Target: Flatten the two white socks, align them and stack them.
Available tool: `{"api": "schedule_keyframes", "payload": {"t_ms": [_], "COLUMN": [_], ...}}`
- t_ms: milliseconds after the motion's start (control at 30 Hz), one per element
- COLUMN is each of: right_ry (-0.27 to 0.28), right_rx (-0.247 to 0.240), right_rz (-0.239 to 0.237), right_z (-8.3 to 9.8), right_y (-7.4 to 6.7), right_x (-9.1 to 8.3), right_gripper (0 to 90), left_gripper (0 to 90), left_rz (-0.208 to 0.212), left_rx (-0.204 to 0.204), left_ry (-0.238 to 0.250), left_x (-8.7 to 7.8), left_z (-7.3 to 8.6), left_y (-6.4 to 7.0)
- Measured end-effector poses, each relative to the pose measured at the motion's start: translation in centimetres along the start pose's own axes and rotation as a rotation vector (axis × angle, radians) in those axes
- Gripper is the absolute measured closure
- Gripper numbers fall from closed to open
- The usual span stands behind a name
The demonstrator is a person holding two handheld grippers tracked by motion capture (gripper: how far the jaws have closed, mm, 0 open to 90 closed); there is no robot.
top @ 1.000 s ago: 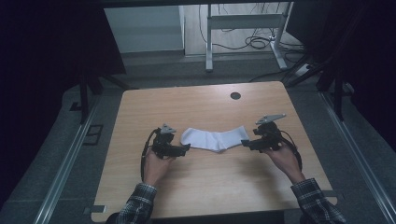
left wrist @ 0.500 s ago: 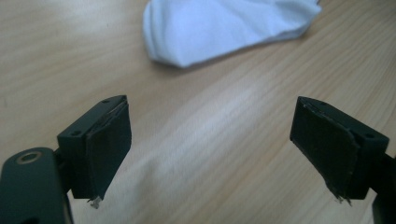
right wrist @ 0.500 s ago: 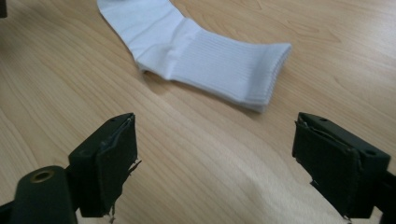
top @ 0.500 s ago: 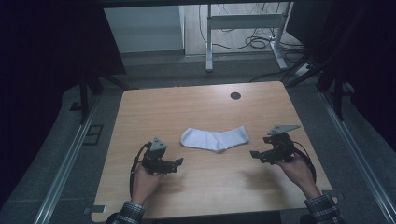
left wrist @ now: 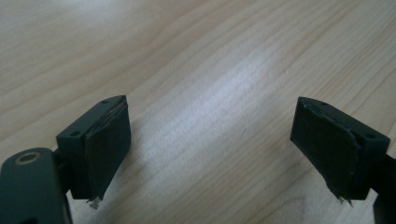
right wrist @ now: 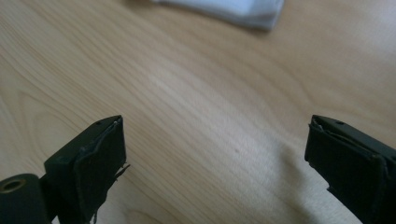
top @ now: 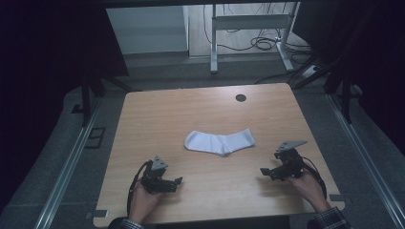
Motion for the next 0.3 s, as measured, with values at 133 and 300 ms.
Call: {"api": "schedule_keyframes", "payload": {"t_ms": [133,300], "right_ry": [-0.015,0.02], "right_rx": [-0.041,-0.078], "right_rz": [0.041,0.071], "right_z": [0.94,1.24], "right_y": [0.23,-0.15], "right_x": [0.84,1.06], "right_gripper": [4.4,3.5], "left_gripper": [12.6,12.5], "left_rz": [-0.019,-0.015], "left_rx": [0.033,0.044], "left_ry": [-0.003,0.02], "left_x": [0.22,0.23], "left_z": [0.16,0.3], "left_y": [-0.07,-0.14]}}
Point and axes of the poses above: each handheld gripper's, and its own axes: x roughly forward along the jaws, z roughly out of its underside, y roughly to its right, the point moved 8 cm from there along x, roughly forward along the jaws, and after that the axes turned 3 degrees about z, right-handed, at the moved point
